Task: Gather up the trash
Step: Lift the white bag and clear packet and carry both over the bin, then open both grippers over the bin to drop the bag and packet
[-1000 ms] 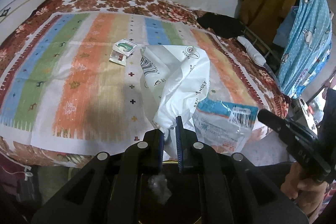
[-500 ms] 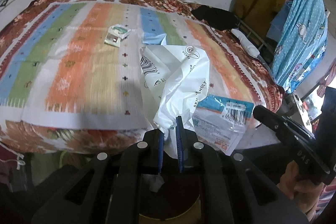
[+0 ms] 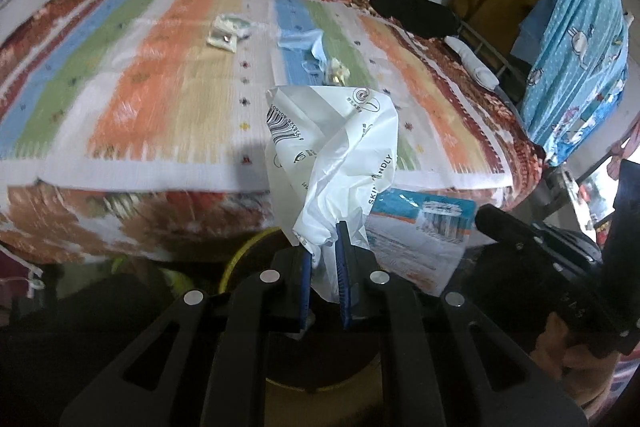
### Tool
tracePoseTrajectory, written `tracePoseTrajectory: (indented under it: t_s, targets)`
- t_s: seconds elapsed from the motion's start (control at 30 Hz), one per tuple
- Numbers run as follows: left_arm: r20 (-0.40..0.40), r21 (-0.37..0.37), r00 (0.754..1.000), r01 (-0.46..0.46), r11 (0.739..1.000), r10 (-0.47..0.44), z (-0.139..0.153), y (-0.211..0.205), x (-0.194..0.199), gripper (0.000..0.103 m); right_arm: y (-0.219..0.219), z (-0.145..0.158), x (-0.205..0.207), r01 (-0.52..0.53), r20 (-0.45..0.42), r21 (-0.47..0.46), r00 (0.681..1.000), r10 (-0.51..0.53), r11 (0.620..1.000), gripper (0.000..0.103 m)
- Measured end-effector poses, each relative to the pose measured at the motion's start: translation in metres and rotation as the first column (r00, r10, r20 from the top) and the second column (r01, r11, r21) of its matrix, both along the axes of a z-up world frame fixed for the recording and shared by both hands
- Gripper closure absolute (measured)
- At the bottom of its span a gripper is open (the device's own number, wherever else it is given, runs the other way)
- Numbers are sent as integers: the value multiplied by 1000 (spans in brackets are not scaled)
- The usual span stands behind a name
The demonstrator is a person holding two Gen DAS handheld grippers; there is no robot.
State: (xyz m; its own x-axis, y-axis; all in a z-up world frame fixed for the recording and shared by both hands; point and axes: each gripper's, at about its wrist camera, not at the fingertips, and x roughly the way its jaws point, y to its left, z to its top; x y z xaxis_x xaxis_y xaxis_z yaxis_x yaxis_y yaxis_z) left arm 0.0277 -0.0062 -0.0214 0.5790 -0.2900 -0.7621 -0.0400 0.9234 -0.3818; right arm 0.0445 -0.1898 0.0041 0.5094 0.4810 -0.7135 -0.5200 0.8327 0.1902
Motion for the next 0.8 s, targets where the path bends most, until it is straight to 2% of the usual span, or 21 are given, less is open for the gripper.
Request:
tracePoseTrajectory:
  t_s: [0.1,0.27,0.8]
  targets:
    - [-30,-35,1000,1,999,-2,-9,2,-5,92,1,-7,-8,-3,-20,-10,1000,2,1000,103]
    - [-35,3,999,26,1000,-26,-15,-7,-18,92,1,-18,-17,2,-38,-41,999,-4,999,103]
    - [-108,26,994,25,999,-22,-46,-18,-55,91,4,-54,-39,-2,-165,-92,986,-14,996,103]
